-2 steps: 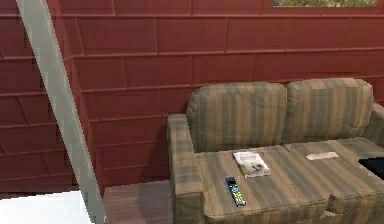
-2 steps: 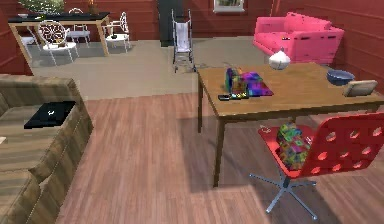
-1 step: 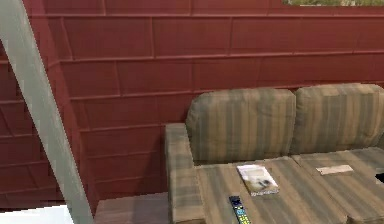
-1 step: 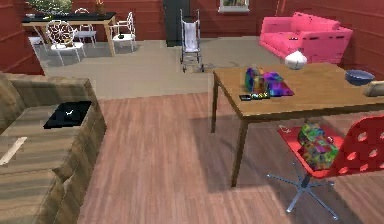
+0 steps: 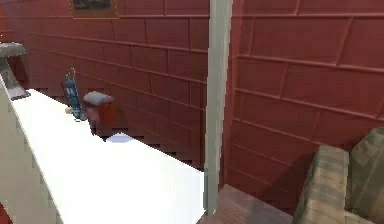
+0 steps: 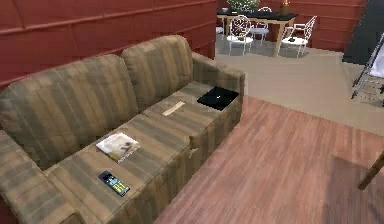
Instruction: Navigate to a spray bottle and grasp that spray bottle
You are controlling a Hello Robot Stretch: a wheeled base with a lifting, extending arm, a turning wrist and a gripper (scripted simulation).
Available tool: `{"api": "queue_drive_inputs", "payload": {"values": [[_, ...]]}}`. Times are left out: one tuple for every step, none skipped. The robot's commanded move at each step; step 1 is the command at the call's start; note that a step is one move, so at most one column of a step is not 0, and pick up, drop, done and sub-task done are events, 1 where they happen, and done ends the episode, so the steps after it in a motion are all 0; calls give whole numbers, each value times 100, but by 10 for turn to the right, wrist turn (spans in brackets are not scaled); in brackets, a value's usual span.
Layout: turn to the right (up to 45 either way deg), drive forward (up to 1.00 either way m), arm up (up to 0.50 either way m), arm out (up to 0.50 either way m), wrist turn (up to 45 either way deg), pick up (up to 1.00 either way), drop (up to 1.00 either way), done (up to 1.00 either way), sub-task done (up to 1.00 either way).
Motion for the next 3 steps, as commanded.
{"api": "queue_drive_inputs", "payload": {"values": [[-240, 0, 0, 0, 0, 0, 0, 0, 0], [0, 55, 0, 0, 0, 0, 0, 0, 0], [-90, 0, 0, 0, 0, 0, 0, 0, 0]]}}
